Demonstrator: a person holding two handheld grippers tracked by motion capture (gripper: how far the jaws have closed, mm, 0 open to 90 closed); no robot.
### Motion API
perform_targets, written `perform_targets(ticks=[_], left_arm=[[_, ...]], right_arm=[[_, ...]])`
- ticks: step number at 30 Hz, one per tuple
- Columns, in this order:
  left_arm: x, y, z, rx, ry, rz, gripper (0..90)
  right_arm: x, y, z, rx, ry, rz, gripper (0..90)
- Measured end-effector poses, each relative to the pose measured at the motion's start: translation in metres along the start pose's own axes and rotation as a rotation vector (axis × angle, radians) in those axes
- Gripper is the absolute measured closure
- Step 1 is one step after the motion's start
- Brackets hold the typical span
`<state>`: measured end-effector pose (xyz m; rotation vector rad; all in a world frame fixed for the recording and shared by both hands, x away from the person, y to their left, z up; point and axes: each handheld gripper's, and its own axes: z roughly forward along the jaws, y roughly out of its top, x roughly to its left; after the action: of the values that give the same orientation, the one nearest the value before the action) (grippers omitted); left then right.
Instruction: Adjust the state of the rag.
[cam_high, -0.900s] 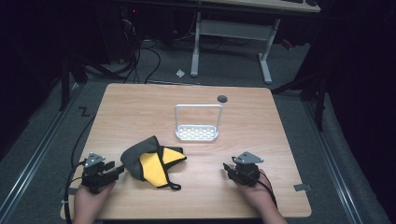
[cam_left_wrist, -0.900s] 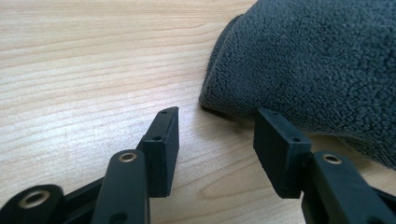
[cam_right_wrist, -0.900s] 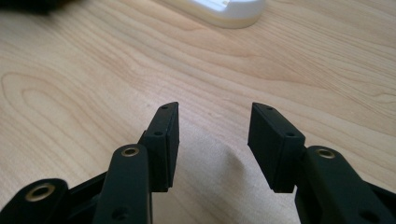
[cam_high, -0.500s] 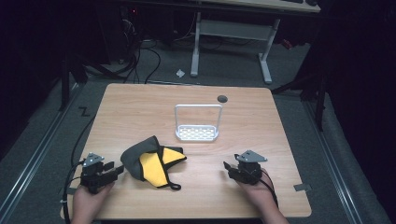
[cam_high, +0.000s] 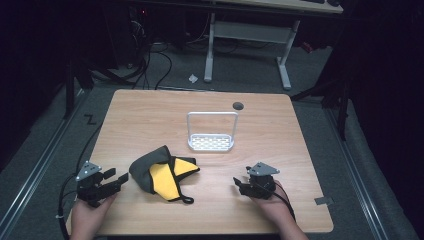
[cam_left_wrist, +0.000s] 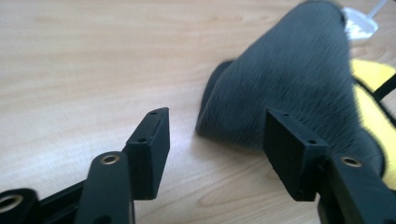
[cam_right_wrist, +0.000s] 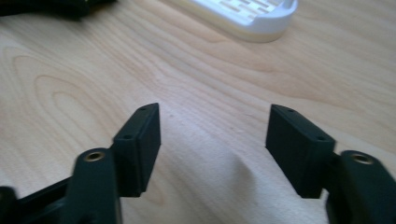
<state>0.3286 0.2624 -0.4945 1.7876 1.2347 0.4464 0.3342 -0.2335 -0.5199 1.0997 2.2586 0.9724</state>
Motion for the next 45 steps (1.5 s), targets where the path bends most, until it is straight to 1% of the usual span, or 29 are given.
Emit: perform_targets(ticks=[1, 2, 3, 4, 7, 9, 12, 17, 18, 19, 20, 22, 24, 25, 26, 27, 29, 30, 31, 34, 35, 36, 39, 40, 41, 42, 43, 44, 45], left_arm=[[-0.002, 0.002, -0.001, -0.005, 0.002, 0.012, 39.7], [-0.005, 0.004, -0.003, -0.009, 0.006, 0.024, 39.7], [-0.009, 0.007, -0.004, -0.019, -0.006, 0.032, 39.1], [-0.010, 0.008, -0.005, -0.019, -0.011, 0.033, 38.5], [-0.012, 0.010, -0.005, -0.023, -0.018, 0.033, 37.2], [-0.015, 0.015, -0.005, -0.030, -0.030, 0.043, 36.0], [-0.022, 0.022, -0.006, -0.042, -0.049, 0.059, 34.1], [-0.031, 0.029, 0.000, -0.042, -0.075, 0.074, 31.2], [-0.035, 0.032, 0.007, -0.031, -0.090, 0.076, 30.6], [-0.035, 0.032, 0.007, -0.031, -0.090, 0.076, 30.1], [-0.037, 0.033, 0.011, -0.024, -0.095, 0.081, 29.6], [-0.042, 0.034, 0.023, 0.001, -0.102, 0.094, 28.9], [-0.043, 0.034, 0.027, 0.012, -0.096, 0.100, 29.0], [-0.043, 0.033, 0.032, 0.025, -0.086, 0.098, 34.1], [-0.042, 0.031, 0.037, 0.041, -0.083, 0.093, 34.1], [-0.040, 0.026, 0.049, 0.099, -0.066, 0.081, 54.7], [-0.040, 0.019, 0.061, 0.167, -0.053, 0.109, 69.5], [-0.040, 0.019, 0.061, 0.167, -0.053, 0.109, 75.3], [-0.043, 0.012, 0.070, 0.215, -0.047, 0.139, 78.0], [-0.046, 0.008, 0.072, 0.209, -0.051, 0.161, 80.6], [-0.048, 0.008, 0.073, 0.208, -0.059, 0.160, 81.4], [-0.052, 0.006, 0.073, 0.207, -0.085, 0.167, 81.5], [-0.058, 0.005, 0.074, 0.206, -0.107, 0.187, 81.6], [-0.062, 0.004, 0.075, 0.210, -0.122, 0.191, 81.6], [-0.072, 0.003, 0.076, 0.210, -0.149, 0.206, 81.6], [-0.077, 0.002, 0.077, 0.210, -0.161, 0.215, 81.6], [-0.077, 0.002, 0.077, 0.210, -0.161, 0.215, 81.6], [-0.088, 0.002, 0.080, 0.216, -0.188, 0.237, 81.5], [-0.094, 0.001, 0.082, 0.217, -0.200, 0.245, 81.5]], right_arm=[[0.004, 0.001, -0.001, -0.001, -0.004, -0.021, 27.7], [0.004, 0.001, -0.001, -0.001, -0.004, -0.021, 27.7], [0.007, 0.003, -0.002, -0.006, -0.004, -0.023, 21.8], [0.009, 0.004, -0.003, -0.012, -0.002, -0.018, 19.7], [0.012, 0.005, -0.005, -0.019, -0.007, -0.017, 18.1], [0.014, 0.007, -0.006, -0.021, 0.013, -0.006, 14.9], [0.015, 0.008, -0.006, -0.021, 0.016, 0.012, 11.9], [0.015, 0.008, -0.006, -0.018, 0.010, 0.006, 13.5], [0.016, 0.008, -0.007, -0.020, 0.008, 0.009, 14.7], [0.016, 0.008, -0.007, -0.020, 0.008, 0.009, 14.7], [0.016, 0.008, -0.007, -0.018, 0.026, 0.008, 18.4], [0.017, 0.008, -0.006, -0.014, 0.023, 0.001, 18.9], [0.018, 0.008, -0.006, -0.016, 0.020, -0.007, 18.9], [0.019, 0.008, -0.006, -0.014, 0.029, -0.007, 20.3], [0.019, 0.008, -0.006, -0.014, 0.029, -0.007, 20.3], [0.020, 0.008, -0.005, -0.010, 0.052, -0.014, 20.3], [0.021, 0.008, -0.005, -0.005, 0.071, -0.024, 20.3], [0.021, 0.008, -0.005, -0.006, 0.072, -0.022, 20.5], [0.021, 0.009, -0.005, -0.007, 0.073, -0.016, 21.4], [0.021, 0.009, -0.006, -0.010, 0.070, -0.021, 25.7], [0.021, 0.009, -0.008, -0.022, 0.065, -0.023, 31.1], [0.021, 0.009, -0.009, -0.027, 0.065, -0.024, 33.5], [0.022, 0.009, -0.010, -0.033, 0.066, -0.033, 38.0], [0.023, 0.009, -0.010, -0.034, 0.069, -0.034, 39.0], [0.024, 0.009, -0.010, -0.034, 0.072, -0.037, 40.2], [0.025, 0.009, -0.010, -0.036, 0.071, -0.045, 41.8], [0.025, 0.009, -0.010, -0.036, 0.071, -0.045, 41.8], [0.027, 0.010, -0.011, -0.043, 0.070, -0.056, 43.9], [0.028, 0.011, -0.012, -0.046, 0.071, -0.058, 44.6]])
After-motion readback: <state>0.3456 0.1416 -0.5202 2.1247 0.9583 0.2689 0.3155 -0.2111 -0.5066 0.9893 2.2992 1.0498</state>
